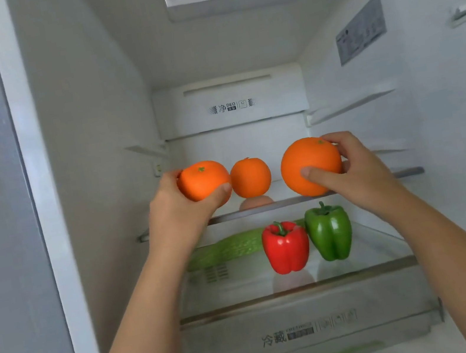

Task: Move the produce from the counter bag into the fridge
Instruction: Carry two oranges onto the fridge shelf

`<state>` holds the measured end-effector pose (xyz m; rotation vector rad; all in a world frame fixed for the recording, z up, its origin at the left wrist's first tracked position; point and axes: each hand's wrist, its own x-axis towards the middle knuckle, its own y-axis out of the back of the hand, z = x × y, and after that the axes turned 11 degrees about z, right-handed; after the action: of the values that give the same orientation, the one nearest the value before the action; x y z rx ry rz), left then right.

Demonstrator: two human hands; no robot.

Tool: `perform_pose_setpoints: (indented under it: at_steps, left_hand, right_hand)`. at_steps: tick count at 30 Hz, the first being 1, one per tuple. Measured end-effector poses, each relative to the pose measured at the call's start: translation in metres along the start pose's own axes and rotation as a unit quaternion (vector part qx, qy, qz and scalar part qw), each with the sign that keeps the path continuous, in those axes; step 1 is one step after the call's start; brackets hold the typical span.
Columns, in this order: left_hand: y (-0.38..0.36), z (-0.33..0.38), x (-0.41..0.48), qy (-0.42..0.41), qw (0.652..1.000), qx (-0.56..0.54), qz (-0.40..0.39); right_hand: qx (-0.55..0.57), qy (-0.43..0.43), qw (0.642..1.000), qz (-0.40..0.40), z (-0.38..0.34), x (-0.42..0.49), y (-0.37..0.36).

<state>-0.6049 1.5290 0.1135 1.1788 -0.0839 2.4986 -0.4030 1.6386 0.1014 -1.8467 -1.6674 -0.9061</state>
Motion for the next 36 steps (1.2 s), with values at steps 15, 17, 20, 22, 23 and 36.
perform_pose_setpoints:
  at_steps: [15,17,20,22,23,36]
  left_hand:
    - [-0.034,-0.027,0.070,0.155,0.971,0.020,-0.182]
    - [-0.035,-0.031,0.074,0.171,0.966,0.014,-0.193]
    - [-0.038,-0.038,0.080,0.185,0.960,-0.001,-0.208]
    - [-0.040,-0.042,0.082,0.191,0.956,-0.010,-0.220]
    - [-0.041,-0.043,0.083,0.191,0.955,-0.009,-0.225]
    - [-0.048,-0.051,0.085,0.145,0.961,0.006,-0.237]
  right_hand:
    - [-0.050,-0.074,0.983,-0.159,0.054,0.099,-0.029]
    - [-0.049,-0.089,0.980,-0.173,0.056,0.103,-0.032]
    - [-0.050,-0.107,0.975,-0.187,0.058,0.107,-0.036]
    - [-0.047,-0.109,0.973,-0.197,0.059,0.108,-0.037]
    - [-0.045,-0.108,0.972,-0.203,0.060,0.108,-0.037]
    - [-0.062,-0.087,0.968,-0.226,0.062,0.105,-0.038]
